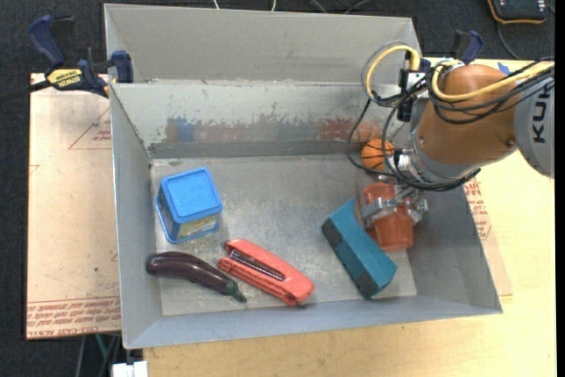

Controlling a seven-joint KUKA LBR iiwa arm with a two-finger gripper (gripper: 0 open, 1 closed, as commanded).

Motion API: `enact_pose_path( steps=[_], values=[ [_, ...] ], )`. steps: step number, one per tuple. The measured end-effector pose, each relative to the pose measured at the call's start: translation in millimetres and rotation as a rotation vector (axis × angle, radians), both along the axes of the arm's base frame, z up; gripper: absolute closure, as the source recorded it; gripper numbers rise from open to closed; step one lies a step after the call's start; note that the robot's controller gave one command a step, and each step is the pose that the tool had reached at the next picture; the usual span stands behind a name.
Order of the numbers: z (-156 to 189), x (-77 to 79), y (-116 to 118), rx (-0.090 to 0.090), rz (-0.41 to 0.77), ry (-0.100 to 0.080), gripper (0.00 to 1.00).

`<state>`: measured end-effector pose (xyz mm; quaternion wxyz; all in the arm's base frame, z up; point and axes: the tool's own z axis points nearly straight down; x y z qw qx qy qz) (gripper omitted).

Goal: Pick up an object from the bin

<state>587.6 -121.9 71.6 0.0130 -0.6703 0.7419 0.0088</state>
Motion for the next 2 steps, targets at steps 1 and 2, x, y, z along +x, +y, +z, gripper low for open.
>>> enact_pose_path(
  steps=[1,2],
  values=[
    [11.7,-1.4,-1.0,-0.004,0.003,0.003,1.0],
    [31.3,0.1,-4.3,-0.009,-0.003,-0.003,1.0]
  ],
)
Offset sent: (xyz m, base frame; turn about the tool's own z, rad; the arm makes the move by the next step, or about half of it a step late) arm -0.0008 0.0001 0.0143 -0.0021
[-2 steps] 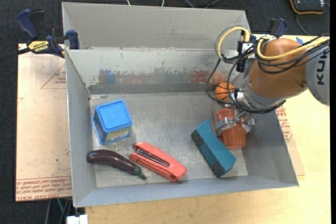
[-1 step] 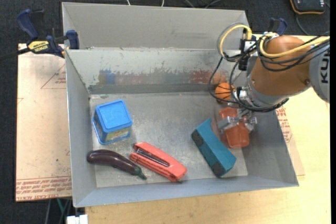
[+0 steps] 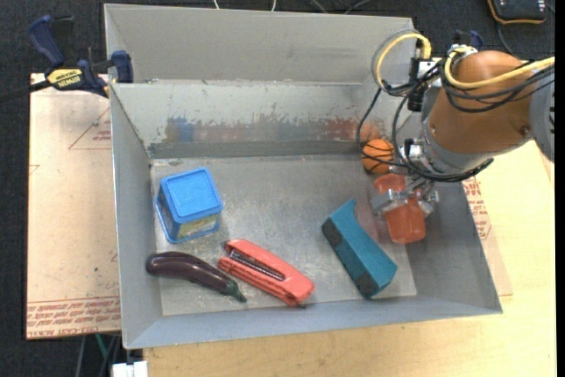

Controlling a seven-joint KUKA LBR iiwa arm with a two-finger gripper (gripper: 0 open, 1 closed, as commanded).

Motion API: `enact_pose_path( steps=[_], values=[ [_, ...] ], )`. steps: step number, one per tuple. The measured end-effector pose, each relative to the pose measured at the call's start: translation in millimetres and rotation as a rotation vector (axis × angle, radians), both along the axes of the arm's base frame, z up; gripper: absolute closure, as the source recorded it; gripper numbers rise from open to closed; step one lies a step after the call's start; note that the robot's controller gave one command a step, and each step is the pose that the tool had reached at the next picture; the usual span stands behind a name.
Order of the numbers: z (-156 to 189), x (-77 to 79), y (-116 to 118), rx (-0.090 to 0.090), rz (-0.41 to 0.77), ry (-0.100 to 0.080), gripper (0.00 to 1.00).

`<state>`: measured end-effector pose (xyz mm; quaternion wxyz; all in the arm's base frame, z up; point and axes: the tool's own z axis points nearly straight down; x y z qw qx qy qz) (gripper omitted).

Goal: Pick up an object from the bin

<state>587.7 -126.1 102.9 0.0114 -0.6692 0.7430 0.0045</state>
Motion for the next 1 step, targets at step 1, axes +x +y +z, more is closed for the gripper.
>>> enact_pose_path(
  steps=[1],
  values=[
    [-2.3,-0.3,1.0,0.003,-0.001,0.002,1.0]
  ],
)
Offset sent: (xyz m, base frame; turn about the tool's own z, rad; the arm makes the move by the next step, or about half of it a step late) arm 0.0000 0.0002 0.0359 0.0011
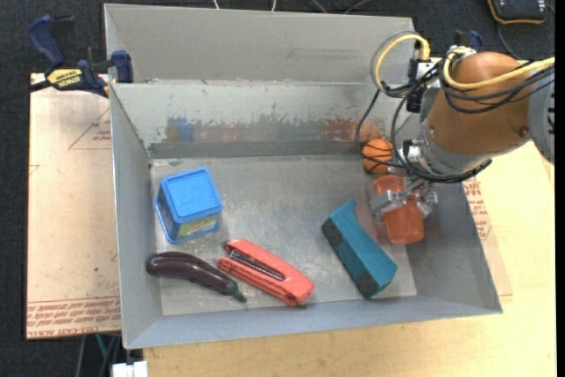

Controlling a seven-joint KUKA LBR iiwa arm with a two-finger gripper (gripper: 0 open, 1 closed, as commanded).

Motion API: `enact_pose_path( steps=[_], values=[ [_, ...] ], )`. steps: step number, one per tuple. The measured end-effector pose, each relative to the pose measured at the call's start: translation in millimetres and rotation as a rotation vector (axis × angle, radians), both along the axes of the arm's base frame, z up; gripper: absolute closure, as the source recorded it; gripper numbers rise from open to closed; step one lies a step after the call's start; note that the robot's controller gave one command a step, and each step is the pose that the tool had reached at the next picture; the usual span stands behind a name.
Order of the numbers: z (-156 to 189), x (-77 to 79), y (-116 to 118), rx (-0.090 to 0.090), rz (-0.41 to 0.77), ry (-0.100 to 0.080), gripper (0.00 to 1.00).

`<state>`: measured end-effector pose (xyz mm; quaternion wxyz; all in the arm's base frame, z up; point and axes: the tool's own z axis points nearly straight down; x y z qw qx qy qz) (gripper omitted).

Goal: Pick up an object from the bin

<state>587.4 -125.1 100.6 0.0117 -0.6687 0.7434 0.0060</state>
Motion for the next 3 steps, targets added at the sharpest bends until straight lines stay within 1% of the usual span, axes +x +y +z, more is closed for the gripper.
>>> enact_pose_path(
  steps=[1,2,3],
  values=[
    [14.5,-1.2,0.8,0.002,-0.002,0.004,1.0],
    [34.2,0.1,0.5,0.001,-0.003,0.0,1.0],
    [54.2,-0.2,1.2,0.002,-0.005,0.001,1.0]
  ],
)
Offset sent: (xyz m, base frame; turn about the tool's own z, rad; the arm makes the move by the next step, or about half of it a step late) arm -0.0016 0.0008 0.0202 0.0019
